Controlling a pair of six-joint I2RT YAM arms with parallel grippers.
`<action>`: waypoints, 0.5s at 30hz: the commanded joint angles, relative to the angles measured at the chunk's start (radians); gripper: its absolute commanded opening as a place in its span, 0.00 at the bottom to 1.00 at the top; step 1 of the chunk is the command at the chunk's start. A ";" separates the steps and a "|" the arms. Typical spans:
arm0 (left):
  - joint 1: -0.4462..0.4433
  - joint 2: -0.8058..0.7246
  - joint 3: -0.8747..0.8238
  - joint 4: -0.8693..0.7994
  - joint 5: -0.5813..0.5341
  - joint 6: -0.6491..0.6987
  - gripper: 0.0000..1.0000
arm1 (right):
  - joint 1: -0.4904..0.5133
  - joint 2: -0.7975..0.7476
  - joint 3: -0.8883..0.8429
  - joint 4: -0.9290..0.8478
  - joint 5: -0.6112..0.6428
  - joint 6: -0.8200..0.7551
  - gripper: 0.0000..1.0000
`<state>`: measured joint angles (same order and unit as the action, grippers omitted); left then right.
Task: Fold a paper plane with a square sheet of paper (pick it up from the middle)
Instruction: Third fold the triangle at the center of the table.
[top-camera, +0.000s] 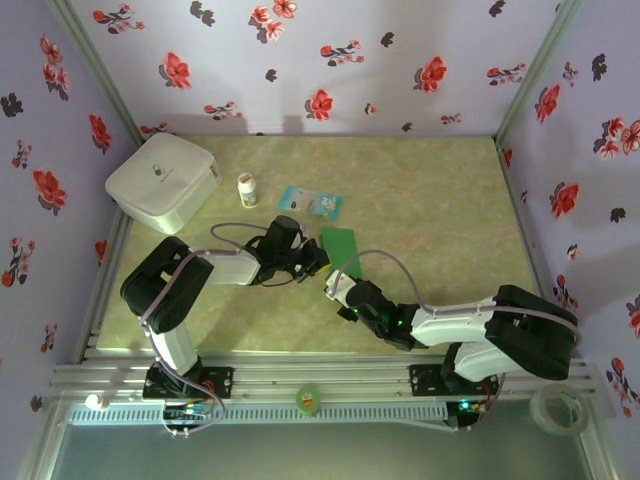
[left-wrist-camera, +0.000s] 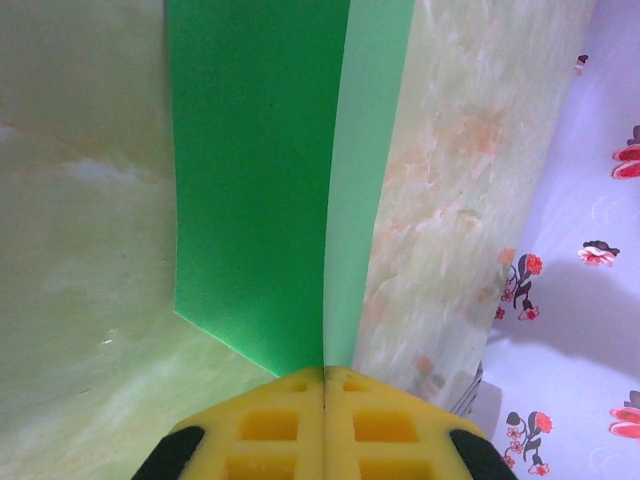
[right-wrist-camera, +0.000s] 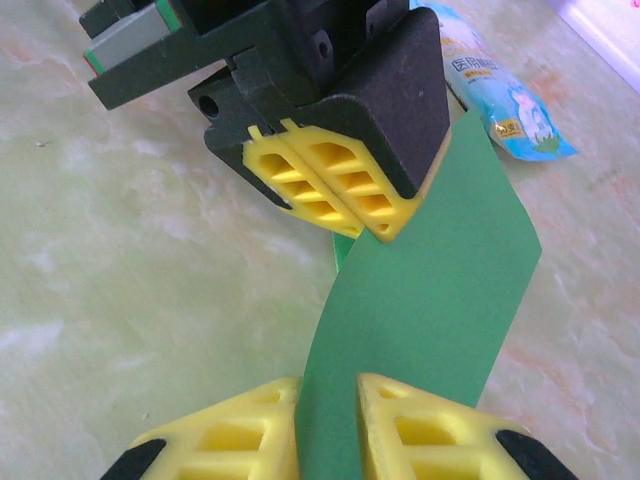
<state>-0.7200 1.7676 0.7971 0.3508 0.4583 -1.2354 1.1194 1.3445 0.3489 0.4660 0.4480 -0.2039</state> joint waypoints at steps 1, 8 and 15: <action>0.001 -0.019 -0.006 0.025 0.018 0.004 0.00 | 0.007 -0.021 0.010 -0.013 -0.002 0.038 0.16; 0.000 -0.020 -0.012 0.026 0.016 0.004 0.00 | 0.007 -0.020 0.013 -0.021 -0.020 0.063 0.05; 0.024 -0.099 -0.005 -0.094 -0.019 0.068 0.27 | -0.006 -0.033 0.020 -0.063 -0.106 0.123 0.00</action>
<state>-0.7120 1.7355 0.7898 0.3244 0.4587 -1.2167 1.1191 1.3369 0.3489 0.4389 0.4004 -0.1356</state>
